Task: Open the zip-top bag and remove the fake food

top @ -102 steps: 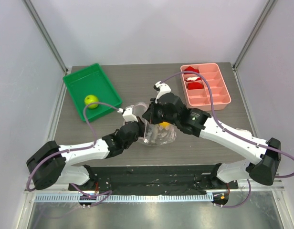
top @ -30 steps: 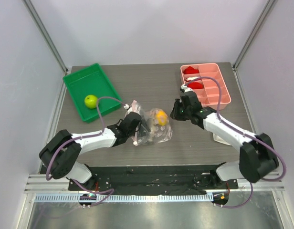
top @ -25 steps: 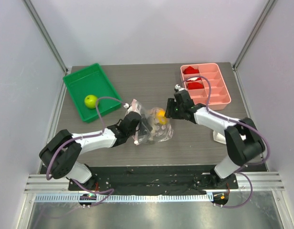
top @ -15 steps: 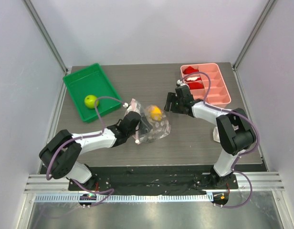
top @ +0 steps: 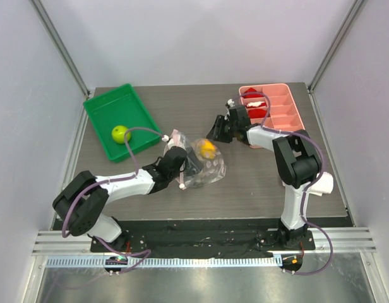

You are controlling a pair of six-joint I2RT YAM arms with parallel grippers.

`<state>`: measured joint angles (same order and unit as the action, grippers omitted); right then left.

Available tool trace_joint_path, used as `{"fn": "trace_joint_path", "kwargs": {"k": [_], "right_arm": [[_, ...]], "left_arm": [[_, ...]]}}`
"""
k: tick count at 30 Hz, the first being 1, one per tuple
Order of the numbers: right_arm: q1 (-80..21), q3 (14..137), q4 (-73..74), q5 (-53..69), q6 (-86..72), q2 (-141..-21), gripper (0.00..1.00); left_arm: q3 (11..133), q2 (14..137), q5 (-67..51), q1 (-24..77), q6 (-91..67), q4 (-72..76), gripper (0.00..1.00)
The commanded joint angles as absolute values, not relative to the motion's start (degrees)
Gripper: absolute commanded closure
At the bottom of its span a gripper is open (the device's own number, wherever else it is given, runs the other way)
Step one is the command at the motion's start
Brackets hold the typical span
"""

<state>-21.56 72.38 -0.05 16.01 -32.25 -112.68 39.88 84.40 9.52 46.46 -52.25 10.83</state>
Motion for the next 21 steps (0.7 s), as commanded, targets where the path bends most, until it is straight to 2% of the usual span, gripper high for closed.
{"fn": "trace_joint_path", "kwargs": {"k": [1, 3, 9, 16, 17, 20, 21], "right_arm": [[-21.80, 66.81, -7.46, 23.55, -35.85, -112.24, 0.54], [-21.80, 63.83, -9.39, 26.87, -38.05, -111.80, 0.60], [-21.80, 55.13, -16.00, 30.94, -44.46, -106.45, 0.62], [-20.74, 50.45, -11.17, 25.40, -48.85, -101.08, 0.64], [-20.66, 50.19, -11.16, 25.31, -50.00, -100.99, 0.72], [-20.48, 50.97, -7.23, 20.41, -47.39, -98.10, 0.74], [-20.39, 53.06, -0.86, 18.13, -45.02, -96.87, 0.74]], "left_arm": [[43.41, 86.57, 11.25, 45.97, -52.03, 13.27, 0.46], [43.94, 88.32, 11.16, 45.53, -52.21, 13.97, 0.41], [46.84, 92.72, 10.37, 44.12, -52.03, 15.20, 0.37], [45.88, 94.13, -2.35, 43.95, -50.71, 22.23, 0.37], [45.36, 94.04, -4.11, 43.95, -50.89, 22.93, 0.37], [43.51, 93.08, -5.71, 43.95, -51.77, 23.99, 0.37], [43.07, 92.73, -6.41, 43.95, -51.77, 24.69, 0.37]]}}
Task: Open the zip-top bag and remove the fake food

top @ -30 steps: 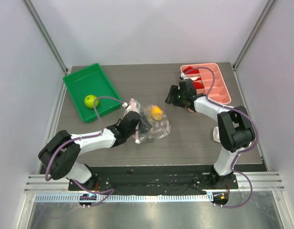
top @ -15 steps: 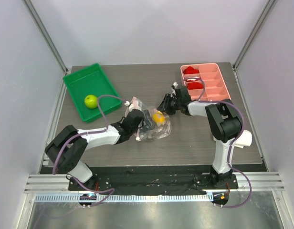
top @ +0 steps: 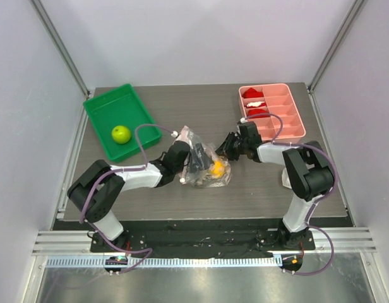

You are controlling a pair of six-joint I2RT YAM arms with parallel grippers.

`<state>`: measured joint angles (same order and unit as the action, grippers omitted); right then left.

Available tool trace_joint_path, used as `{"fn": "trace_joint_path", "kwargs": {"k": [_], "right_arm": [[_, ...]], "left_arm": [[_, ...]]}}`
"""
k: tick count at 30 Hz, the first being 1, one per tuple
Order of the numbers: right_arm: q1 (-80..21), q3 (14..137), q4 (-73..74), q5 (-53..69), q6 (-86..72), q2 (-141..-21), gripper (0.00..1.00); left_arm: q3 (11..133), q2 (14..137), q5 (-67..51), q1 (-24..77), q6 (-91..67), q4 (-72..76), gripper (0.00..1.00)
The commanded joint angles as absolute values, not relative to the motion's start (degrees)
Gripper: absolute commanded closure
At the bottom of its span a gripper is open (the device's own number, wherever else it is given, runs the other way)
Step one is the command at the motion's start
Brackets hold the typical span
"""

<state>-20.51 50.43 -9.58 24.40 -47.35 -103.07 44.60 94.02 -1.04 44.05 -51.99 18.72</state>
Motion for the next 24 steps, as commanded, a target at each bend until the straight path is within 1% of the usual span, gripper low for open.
{"fn": "trace_joint_path", "kwargs": {"k": [1, 2, 3, 5, 10, 11, 12, 14, 16, 17, 19, 22, 24], "right_arm": [[-20.39, 54.56, 3.30, 15.93, -38.91, -95.12, 0.73], [-20.22, 56.15, 7.08, 11.56, -36.59, -94.40, 0.71], [-19.87, 57.82, 12.08, 10.38, -34.56, -93.70, 0.70], [-19.60, 56.70, 13.53, 8.88, -32.35, -90.29, 0.66], [-18.90, 48.97, 14.33, 8.09, -32.17, -84.56, 0.60], [-18.64, 48.09, 14.33, 7.48, -32.17, -83.68, 0.55], [-18.28, 46.68, 14.41, 6.77, -31.82, -82.71, 0.54], [-15.58, 45.53, 14.68, 7.81, -31.47, -82.00, 0.52], [-12.76, 43.86, 14.50, 12.01, -31.55, -81.30, 0.51], [-9.87, 43.34, 14.50, 12.91, -31.64, -81.04, 0.50], [-7.48, 41.58, 14.33, 14.50, -31.82, -78.68, 0.49], [-5.19, 40.61, 17.21, 11.17, -30.42, -73.76, 0.49], [-5.19, 39.30, 19.59, 11.59, -30.23, -72.25, 0.49]], "left_arm": [[42.54, 92.38, -6.85, 43.95, -51.68, 24.61, 0.37], [42.45, 91.76, -7.20, 43.95, -51.42, 24.35, 0.37], [42.54, 91.58, -8.43, 43.95, -51.07, 24.00, 0.37], [43.33, 91.76, -10.01, 43.95, -49.66, 21.98, 0.37], [43.16, 92.46, -13.44, 43.95, -48.08, 20.83, 0.36], [42.98, 92.72, -14.06, 43.95, -47.90, 21.27, 0.36], [42.80, 93.16, -14.58, 44.03, -47.90, 21.70, 0.36], [42.37, 93.43, -15.81, 43.95, -48.42, 23.54, 0.36], [41.92, 93.69, -16.52, 43.95, -48.69, 24.17, 0.36], [41.75, 93.60, -16.70, 44.03, -48.78, 24.26, 0.36], [41.57, 93.60, -16.79, 43.95, -48.87, 24.43, 0.36], [41.48, 93.60, -17.66, 43.95, -48.78, 24.70, 0.36], [41.48, 93.69, -18.63, 44.12, -48.78, 25.40, 0.36]]}}
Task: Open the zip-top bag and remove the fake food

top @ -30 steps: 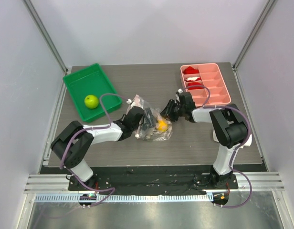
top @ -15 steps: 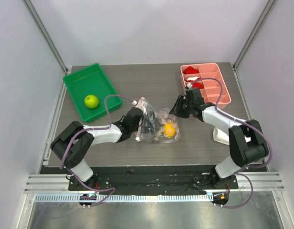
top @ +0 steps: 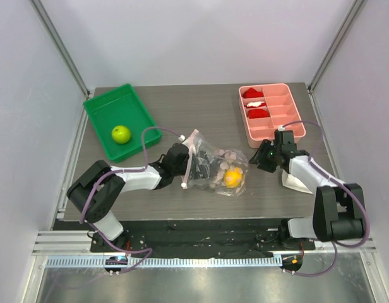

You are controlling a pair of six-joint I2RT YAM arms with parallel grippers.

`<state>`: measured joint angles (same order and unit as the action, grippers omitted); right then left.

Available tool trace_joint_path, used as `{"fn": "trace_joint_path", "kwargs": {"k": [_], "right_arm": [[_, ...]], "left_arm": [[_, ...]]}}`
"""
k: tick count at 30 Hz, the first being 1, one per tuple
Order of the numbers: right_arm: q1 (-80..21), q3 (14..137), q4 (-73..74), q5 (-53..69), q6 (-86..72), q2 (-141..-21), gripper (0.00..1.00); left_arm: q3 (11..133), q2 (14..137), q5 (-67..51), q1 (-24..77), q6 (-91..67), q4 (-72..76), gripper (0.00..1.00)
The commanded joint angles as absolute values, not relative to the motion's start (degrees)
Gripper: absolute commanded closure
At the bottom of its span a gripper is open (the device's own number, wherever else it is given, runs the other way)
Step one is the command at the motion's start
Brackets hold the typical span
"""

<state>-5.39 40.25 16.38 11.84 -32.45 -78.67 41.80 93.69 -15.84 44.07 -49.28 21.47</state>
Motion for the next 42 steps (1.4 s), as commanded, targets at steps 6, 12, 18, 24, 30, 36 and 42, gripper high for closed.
{"fn": "trace_joint_path", "kwargs": {"k": [6, 12, 18, 24, 30, 36, 42], "right_arm": [[-4.05, 34.45, 22.22, 11.96, -31.47, -65.48, 0.52], [-3.60, 34.11, 26.72, 12.81, -32.86, -62.31, 0.69], [-4.13, 27.16, 10.67, 20.48, -35.68, -64.94, 0.68], [-10.71, 27.24, 0.44, 23.56, -39.81, -69.52, 0.68], [-13.53, 29.27, -2.72, 25.39, -40.51, -73.74, 0.68], [-14.24, 27.78, -9.04, 29.96, -47.10, -75.93, 0.69], [-14.94, 25.58, -13.90, 32.97, -50.47, -78.32, 0.83]], "left_arm": [[41.92, 94.57, -20.65, 44.38, -48.95, 27.07, 0.36], [42.89, 95.01, -21.71, 44.65, -49.13, 26.81, 0.36], [45.87, 97.82, -22.24, 46.14, -49.66, 27.07, 0.34], [47.46, 100.55, -21.54, 48.34, -50.45, 28.83, 0.31], [48.34, 101.77, -18.90, 49.04, -50.45, 30.50, 0.29], [51.15, 104.94, -18.81, 49.83, -49.92, 28.13, 0.29], [51.15, 105.65, -16.53, 50.19, -50.01, 26.46, 0.38]]}}
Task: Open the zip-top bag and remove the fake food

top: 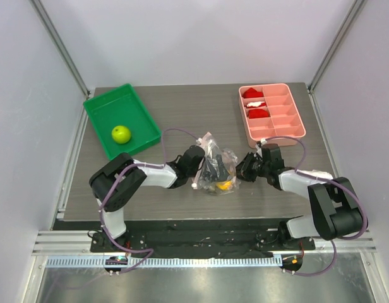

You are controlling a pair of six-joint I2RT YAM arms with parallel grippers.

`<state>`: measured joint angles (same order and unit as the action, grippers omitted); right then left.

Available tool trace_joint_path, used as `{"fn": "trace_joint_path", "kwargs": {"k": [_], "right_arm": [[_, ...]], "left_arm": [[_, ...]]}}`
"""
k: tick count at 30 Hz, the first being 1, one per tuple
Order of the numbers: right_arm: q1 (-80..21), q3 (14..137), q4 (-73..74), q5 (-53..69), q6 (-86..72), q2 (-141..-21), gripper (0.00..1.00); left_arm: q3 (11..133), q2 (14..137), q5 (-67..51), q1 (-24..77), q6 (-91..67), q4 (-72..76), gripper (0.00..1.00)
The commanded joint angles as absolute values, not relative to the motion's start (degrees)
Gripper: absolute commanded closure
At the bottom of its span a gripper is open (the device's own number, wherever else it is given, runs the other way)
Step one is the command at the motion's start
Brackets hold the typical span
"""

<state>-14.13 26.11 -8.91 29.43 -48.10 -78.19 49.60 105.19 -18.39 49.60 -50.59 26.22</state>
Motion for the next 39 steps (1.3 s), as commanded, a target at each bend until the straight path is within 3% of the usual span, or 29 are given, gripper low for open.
{"fn": "trace_joint_path", "kwargs": {"k": [1, 5, 7, 8, 9, 12, 19, 23, 28, 31, 35, 36, 37, 39], "right_arm": [[-14.85, 26.71, -11.54, 30.26, -48.97, -77.88, 0.84], [-13.63, 31.37, 5.56, 21.99, -39.30, -75.42, 0.84], [-13.54, 33.39, 9.82, 18.39, -35.71, -73.49, 0.82], [-13.27, 33.92, 13.06, 15.06, -35.16, -72.87, 0.78], [-12.31, 34.19, 14.49, 14.59, -34.29, -72.34, 0.62], [-9.77, 33.40, 16.52, 17.56, -32.79, -70.49, 0.42], [-9.40, 27.35, 12.41, 28.29, -33.84, -62.85, 0.25], [-9.40, 23.21, 6.34, 31.72, -36.64, -61.44, 0.23], [-10.37, 17.95, 0.28, 32.70, -39.01, -64.14, 0.29], [-10.81, 17.05, -12.80, 33.13, -41.21, -69.58, 0.43], [-10.99, 17.58, -18.01, 31.47, -42.54, -73.64, 0.69], [-10.90, 17.84, -18.37, 30.59, -42.54, -74.26, 0.91], [-10.99, 18.36, -18.37, 29.72, -42.45, -74.88, 0.98], [-10.90, 18.89, -17.32, 25.52, -43.07, -76.29, 0.98]], "left_arm": [[51.24, 105.30, -16.26, 50.27, -49.66, 26.11, 0.43], [51.59, 101.87, -13.28, 49.75, -47.38, 21.02, 0.76], [52.38, 99.77, -13.18, 49.05, -46.94, 16.45, 0.84], [52.38, 98.62, -13.44, 48.52, -46.85, 14.96, 0.93], [52.21, 97.66, -12.66, 47.56, -47.19, 13.20, 0.96], [51.24, 93.79, -11.34, 45.89, -47.99, 11.69, 1.00], [53.35, 92.37, -13.79, 45.09, -48.60, 8.96, 1.00], [54.49, 93.25, -13.98, 45.00, -49.04, 7.39, 1.00], [54.49, 92.73, -15.11, 44.82, -50.45, 7.56, 1.00], [54.49, 92.20, -16.26, 44.82, -50.89, 7.04, 1.00], [54.93, 90.53, -15.56, 44.30, -49.40, 0.80, 1.00], [54.93, 89.83, -15.56, 43.86, -48.35, 0.18, 1.00], [55.02, 89.30, -15.38, 43.34, -47.73, -3.57, 1.00], [56.07, 86.93, -15.29, 42.28, -46.24, -7.89, 1.00]]}}
